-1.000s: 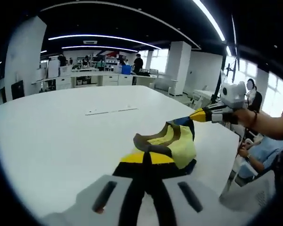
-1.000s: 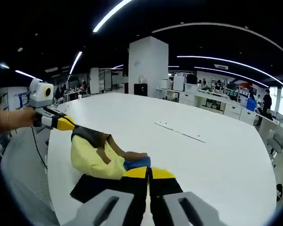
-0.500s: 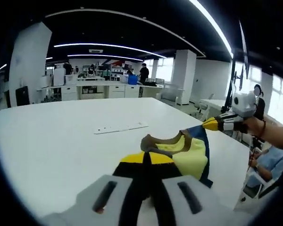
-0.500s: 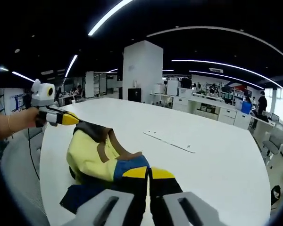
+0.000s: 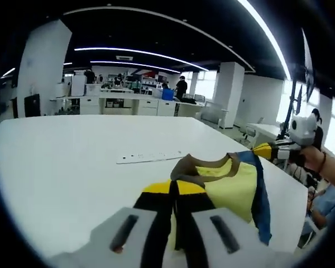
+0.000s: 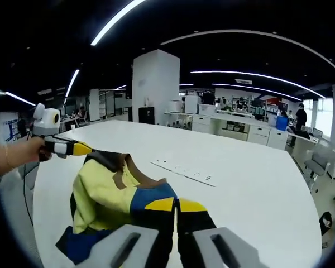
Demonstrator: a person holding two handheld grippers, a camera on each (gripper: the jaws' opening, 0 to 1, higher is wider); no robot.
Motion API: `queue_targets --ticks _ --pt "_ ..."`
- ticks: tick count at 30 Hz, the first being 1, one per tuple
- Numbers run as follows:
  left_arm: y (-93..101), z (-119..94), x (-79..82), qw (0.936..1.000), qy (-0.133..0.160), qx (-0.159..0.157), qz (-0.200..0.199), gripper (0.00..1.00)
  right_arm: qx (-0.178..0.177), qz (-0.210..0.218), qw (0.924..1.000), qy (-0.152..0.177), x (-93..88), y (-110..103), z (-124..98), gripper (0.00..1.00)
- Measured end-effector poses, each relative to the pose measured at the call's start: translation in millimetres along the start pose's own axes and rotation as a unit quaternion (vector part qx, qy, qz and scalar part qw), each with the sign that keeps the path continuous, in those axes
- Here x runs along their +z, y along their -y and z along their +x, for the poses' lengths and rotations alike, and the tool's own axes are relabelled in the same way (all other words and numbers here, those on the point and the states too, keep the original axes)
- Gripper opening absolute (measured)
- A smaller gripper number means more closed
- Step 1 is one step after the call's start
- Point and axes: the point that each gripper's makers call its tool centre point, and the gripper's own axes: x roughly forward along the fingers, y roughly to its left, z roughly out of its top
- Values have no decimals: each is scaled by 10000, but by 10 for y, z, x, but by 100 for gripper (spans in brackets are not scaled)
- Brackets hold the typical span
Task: Fold the garment on the visible template until the final outline fits inside the template.
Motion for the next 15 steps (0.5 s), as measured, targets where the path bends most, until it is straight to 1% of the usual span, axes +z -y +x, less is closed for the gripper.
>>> queue_targets --ticks 2,4,8,11,15 --pt "-61 109 -21 10000 -14 52 -72 0 -90 127 9999 -37 -40 89 84 0" --pt "-105 204 -54 9999 -64 89 -60 0 -132 272 9995 -51 -78 155 168 0" --pt "-206 423 -165 9996 -213 147 -115 0 -196 490 9985 -135 -167 266 357 0" --pt "-256 578 -246 9991 -243 76 -324 0 -165 422 9988 -198 -222 286 485 0" --pt "-362 713 -388 9984 -437 199 -315 0 -214 555 9975 -382 -364 343 658 0"
